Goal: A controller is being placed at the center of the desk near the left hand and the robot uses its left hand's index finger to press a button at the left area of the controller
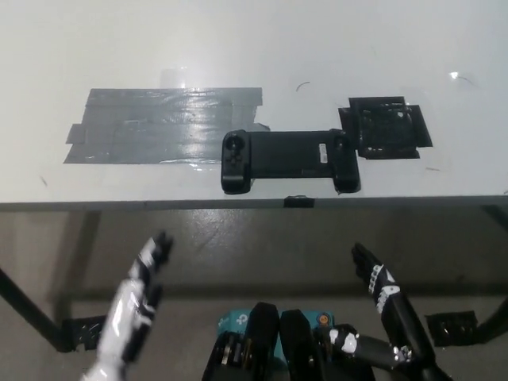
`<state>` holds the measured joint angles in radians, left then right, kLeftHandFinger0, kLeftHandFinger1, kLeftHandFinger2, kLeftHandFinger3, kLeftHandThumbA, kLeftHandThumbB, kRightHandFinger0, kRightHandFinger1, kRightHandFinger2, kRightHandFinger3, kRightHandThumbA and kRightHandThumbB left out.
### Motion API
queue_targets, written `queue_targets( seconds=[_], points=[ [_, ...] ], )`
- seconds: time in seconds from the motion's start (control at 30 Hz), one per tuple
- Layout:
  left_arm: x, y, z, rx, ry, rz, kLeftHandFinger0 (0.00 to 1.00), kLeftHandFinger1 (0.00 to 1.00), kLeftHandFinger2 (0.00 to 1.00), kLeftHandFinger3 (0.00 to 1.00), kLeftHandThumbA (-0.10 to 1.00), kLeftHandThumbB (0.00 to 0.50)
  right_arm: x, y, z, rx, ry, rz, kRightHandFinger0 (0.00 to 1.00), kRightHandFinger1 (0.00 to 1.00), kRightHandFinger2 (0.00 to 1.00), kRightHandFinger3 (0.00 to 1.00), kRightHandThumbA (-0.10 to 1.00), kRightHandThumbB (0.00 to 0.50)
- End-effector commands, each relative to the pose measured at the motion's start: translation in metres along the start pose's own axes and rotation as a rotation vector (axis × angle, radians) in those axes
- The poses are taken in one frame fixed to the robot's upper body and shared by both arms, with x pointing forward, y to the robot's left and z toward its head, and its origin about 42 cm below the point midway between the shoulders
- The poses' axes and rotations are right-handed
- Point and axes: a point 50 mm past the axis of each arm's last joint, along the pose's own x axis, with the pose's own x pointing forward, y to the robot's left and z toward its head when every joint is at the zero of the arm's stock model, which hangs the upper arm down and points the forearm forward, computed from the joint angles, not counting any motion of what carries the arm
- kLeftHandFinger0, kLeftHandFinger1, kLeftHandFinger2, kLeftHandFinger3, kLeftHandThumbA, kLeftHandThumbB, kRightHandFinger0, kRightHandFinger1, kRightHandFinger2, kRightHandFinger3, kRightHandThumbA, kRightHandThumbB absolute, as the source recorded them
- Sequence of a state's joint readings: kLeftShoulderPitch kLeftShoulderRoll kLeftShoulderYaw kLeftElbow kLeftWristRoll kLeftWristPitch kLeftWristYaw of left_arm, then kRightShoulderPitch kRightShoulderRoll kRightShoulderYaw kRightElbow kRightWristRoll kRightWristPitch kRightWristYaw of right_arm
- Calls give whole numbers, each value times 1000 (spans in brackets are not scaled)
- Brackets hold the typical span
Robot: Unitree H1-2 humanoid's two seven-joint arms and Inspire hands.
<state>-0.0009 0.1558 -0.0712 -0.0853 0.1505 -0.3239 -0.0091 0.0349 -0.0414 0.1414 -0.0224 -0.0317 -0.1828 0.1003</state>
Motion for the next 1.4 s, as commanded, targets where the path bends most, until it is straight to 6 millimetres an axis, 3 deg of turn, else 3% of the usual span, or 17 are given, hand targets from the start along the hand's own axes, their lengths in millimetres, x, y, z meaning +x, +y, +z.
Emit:
queue_targets(
  seconds=[0.0,0.03,0.07,0.13,0.17,0.27,0.3,0.33,0.37,0.4,0.5,0.57,0.73,0.77,0.93,1.17,1.37],
  points=[
    [40,34,34,14,-90,-97,588,576,658,1000,1000,212,3,-7,6,-31,-83,-4,1000,1000,1000,1000,910,194],
    [50,42,42,19,-69,-140,361,324,424,1000,1000,257,2,-6,5,-25,-77,0,1000,1000,1000,1000,902,199],
    [65,53,52,35,-57,-181,186,35,123,1000,1000,308,3,-6,5,-28,-69,3,1000,1000,1000,1000,907,211],
    [83,65,63,59,-62,-229,69,0,2,1000,1000,334,5,-7,6,-30,-70,8,1000,1000,1000,1000,910,207],
    [96,74,71,64,-61,-270,11,0,0,1000,1000,337,7,-8,8,-35,-73,8,1000,1000,1000,1000,911,206],
    [131,95,89,52,4,-385,0,12,21,1000,1000,395,9,-13,10,-44,-78,9,1000,1000,1000,1000,916,192],
    [135,97,90,46,15,-402,0,62,80,1000,1000,399,9,-13,10,-44,-78,7,1000,1000,1000,1000,915,192],
    [145,100,92,21,45,-448,84,103,132,1000,1000,404,8,-14,9,-45,-75,3,1000,1000,1000,1000,921,197],
    [151,100,92,-8,68,-478,75,127,175,1000,1000,409,8,-15,9,-43,-73,-3,1000,1000,1000,1000,925,204],
    [166,99,92,-84,127,-547,128,194,309,1000,1000,414,8,-16,9,-34,-71,-8,1000,1000,1000,1000,924,207],
    [189,97,94,-72,205,-639,103,137,295,1000,1000,381,9,-17,10,-41,-66,-7,1000,1000,1000,1000,943,213],
    [207,99,95,-37,261,-747,142,125,284,1000,1000,410,11,-18,11,-42,-62,-15,1000,1000,1000,1000,948,220],
    [239,96,99,-19,333,-890,4,12,290,1000,1000,400,10,-22,12,-44,-63,-35,1000,1000,1000,1000,950,203],
    [248,94,100,-6,358,-918,0,0,242,1000,1000,417,10,-22,12,-41,-65,-39,1000,1000,1000,1000,946,203],
    [264,89,104,46,401,-977,0,0,234,1000,1000,439,11,-24,15,-57,-67,-51,1000,1000,1000,1000,946,198],
    [278,73,108,104,454,-1090,0,0,245,1000,1000,412,12,-23,17,-48,-70,-67,1000,1000,1000,1000,945,205],
    [287,69,107,151,510,-1129,0,0,225,1000,1000,426,15,-24,18,-45,-72,-65,1000,1000,1000,1000,927,194]
  ],
)
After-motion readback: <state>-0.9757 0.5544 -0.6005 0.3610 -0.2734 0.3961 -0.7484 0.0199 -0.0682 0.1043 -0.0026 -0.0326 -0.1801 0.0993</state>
